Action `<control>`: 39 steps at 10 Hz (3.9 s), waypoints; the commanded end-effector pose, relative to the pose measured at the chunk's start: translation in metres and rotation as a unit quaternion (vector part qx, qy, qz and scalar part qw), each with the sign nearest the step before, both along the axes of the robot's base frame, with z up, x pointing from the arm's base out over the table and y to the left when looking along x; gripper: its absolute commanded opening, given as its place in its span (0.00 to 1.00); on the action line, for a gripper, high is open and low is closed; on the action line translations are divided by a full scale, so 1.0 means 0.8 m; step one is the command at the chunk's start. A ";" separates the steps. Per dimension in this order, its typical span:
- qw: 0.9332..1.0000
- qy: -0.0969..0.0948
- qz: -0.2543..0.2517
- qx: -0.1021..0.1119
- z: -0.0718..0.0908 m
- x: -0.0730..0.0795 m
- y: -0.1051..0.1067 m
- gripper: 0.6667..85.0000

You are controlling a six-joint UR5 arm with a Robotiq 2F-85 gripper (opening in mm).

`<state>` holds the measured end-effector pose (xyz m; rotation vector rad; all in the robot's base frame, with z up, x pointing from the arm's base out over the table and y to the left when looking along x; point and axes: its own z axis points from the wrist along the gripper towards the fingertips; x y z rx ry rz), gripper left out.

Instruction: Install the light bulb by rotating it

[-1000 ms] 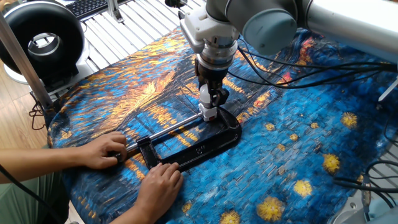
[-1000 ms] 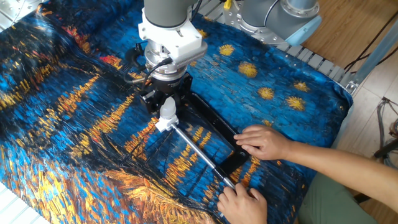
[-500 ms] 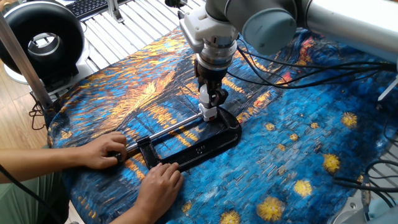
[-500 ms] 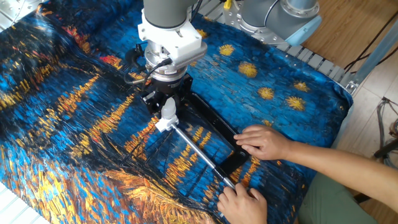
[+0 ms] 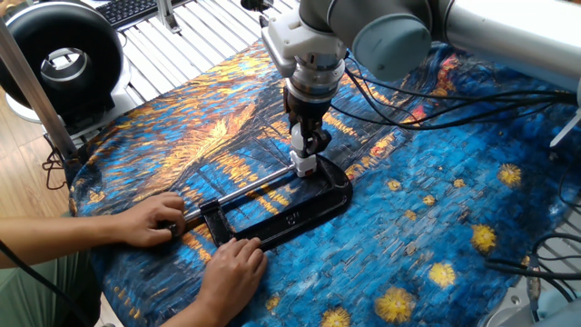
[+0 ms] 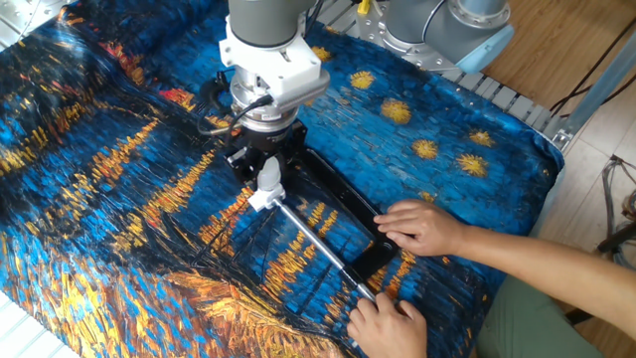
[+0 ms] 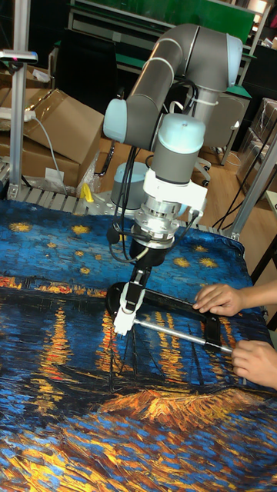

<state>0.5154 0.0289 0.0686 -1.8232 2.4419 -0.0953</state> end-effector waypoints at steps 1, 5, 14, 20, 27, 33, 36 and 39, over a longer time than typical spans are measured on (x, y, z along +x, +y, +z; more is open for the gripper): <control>1.000 -0.004 -0.023 0.006 0.000 0.002 0.000 0.58; 0.997 0.000 -0.080 0.013 0.001 -0.001 0.001 0.51; 0.970 0.018 -0.233 0.066 0.000 0.005 -0.007 0.44; 0.902 0.017 -0.424 0.072 -0.002 0.004 -0.020 0.37; 0.874 0.077 -0.473 0.084 0.002 -0.024 0.004 0.60; 0.908 0.096 -0.406 0.038 0.008 -0.039 -0.009 0.82; 0.951 0.070 -0.302 0.020 0.023 -0.019 -0.010 0.83; 0.975 0.046 -0.218 0.015 0.031 0.004 -0.002 0.84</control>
